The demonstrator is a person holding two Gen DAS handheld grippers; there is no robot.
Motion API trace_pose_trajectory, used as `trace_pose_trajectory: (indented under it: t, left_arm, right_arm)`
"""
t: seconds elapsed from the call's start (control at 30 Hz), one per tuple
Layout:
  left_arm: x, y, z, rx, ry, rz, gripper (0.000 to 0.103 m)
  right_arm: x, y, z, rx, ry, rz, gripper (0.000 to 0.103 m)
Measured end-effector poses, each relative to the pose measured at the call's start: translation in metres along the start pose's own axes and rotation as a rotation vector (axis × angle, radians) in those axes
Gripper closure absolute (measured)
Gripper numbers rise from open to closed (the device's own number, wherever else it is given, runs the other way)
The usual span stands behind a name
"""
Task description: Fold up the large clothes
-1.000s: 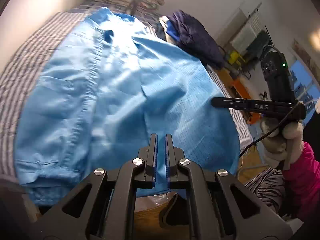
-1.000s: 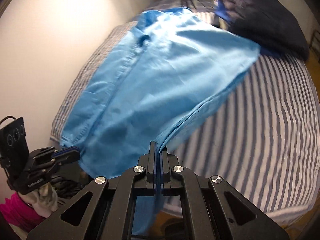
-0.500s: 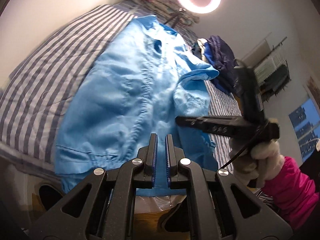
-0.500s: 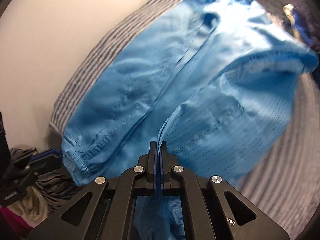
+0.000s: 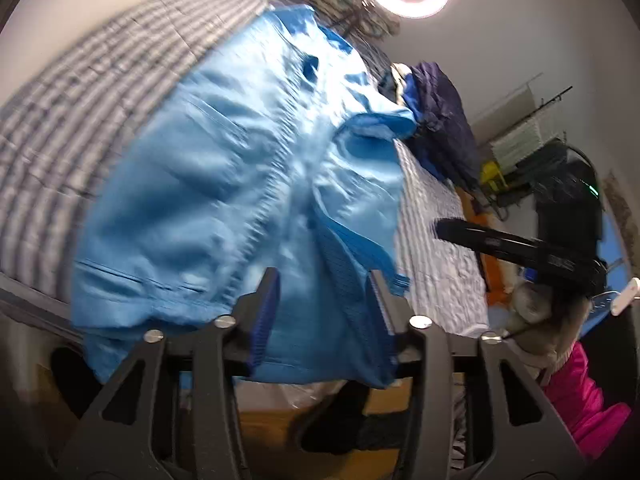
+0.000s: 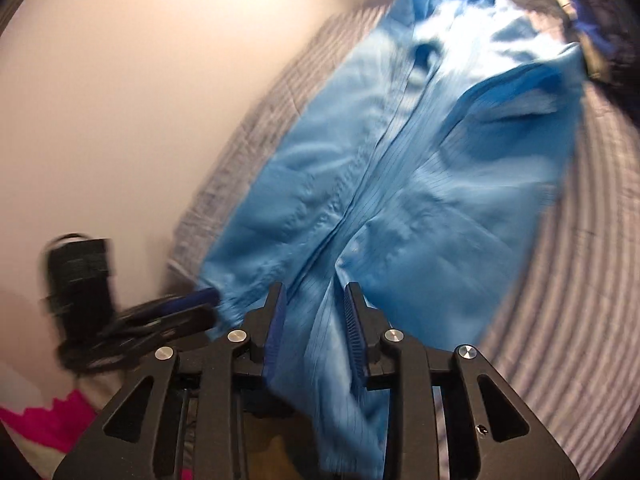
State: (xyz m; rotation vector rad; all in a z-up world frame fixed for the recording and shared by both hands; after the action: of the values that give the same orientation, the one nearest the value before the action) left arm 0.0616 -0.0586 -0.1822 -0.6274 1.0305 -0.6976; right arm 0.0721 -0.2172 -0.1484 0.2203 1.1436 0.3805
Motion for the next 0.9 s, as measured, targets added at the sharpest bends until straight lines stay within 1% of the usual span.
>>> trace_pose_trajectory:
  t: [0.03, 0.1, 0.2, 0.33, 0.4, 0.43, 0.47, 0.53, 0.6, 0.63, 0.67, 0.7, 0.8, 0.9]
  left_arm:
    - [0.005, -0.004, -0.002, -0.01, 0.013, -0.02, 0.051]
    - [0.016, -0.014, -0.005, -0.008, 0.046, -0.041, 0.05]
    - [0.033, -0.025, -0.006, 0.022, 0.082, -0.033, 0.05]
    - [0.048, -0.024, -0.005, -0.02, 0.111, -0.044, 0.049]
    - [0.052, -0.022, -0.003, -0.029, 0.115, -0.04, 0.049]
    - [0.055, -0.018, -0.002, -0.047, 0.123, -0.045, 0.044]
    - [0.057, -0.015, -0.001, -0.069, 0.125, -0.053, 0.042]
    - [0.06, -0.006, 0.003, -0.141, 0.12, -0.083, 0.042]
    - [0.061, 0.0, 0.007, -0.173, 0.109, -0.089, 0.042]
    - [0.062, 0.004, 0.01, -0.19, 0.106, -0.089, 0.042]
    - [0.064, 0.007, 0.011, -0.202, 0.108, -0.09, 0.042]
    - [0.067, 0.009, 0.011, -0.209, 0.116, -0.089, 0.042]
    - [0.073, 0.012, 0.009, -0.19, 0.134, -0.052, 0.041]
    - [0.077, 0.009, 0.002, -0.119, 0.168, -0.014, 0.042]
  right_arm:
    - [-0.021, -0.005, -0.006, 0.008, -0.035, -0.002, 0.075]
    - [-0.05, -0.016, -0.02, 0.02, -0.081, -0.035, 0.075]
    - [-0.065, -0.042, -0.038, 0.06, -0.094, -0.135, 0.075]
    - [-0.04, -0.067, -0.064, 0.173, -0.041, -0.13, 0.075]
    - [-0.012, -0.078, -0.07, 0.212, -0.011, -0.147, 0.077]
    - [-0.001, -0.079, -0.071, 0.223, 0.003, -0.15, 0.078]
    - [0.011, -0.078, -0.071, 0.223, 0.014, -0.139, 0.08]
    - [0.027, -0.068, -0.07, 0.217, 0.019, -0.108, 0.08]
    - [0.037, -0.049, -0.071, 0.204, 0.031, -0.039, 0.08]
    - [0.042, -0.034, -0.073, 0.178, 0.046, -0.002, 0.08]
    - [0.045, -0.025, -0.075, 0.154, 0.057, 0.014, 0.08]
    - [0.051, -0.01, -0.079, 0.103, 0.079, 0.026, 0.08]
    - [0.057, 0.015, -0.085, 0.018, 0.115, 0.033, 0.079]
    - [0.046, 0.02, -0.081, 0.014, 0.11, 0.047, 0.079]
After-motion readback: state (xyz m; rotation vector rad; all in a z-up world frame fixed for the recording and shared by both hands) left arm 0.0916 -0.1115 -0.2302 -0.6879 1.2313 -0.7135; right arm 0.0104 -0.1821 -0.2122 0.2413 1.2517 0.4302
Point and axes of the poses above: each gripper's, at about its wrist camera, not at the fingertips, and x roughly the way its jaws point, y to its left, z to its top, the point moved 9 cm from there along x, roughly the way its jaws point, and after that the axes turned 9 degrees about -z, right-handed, at the moved point
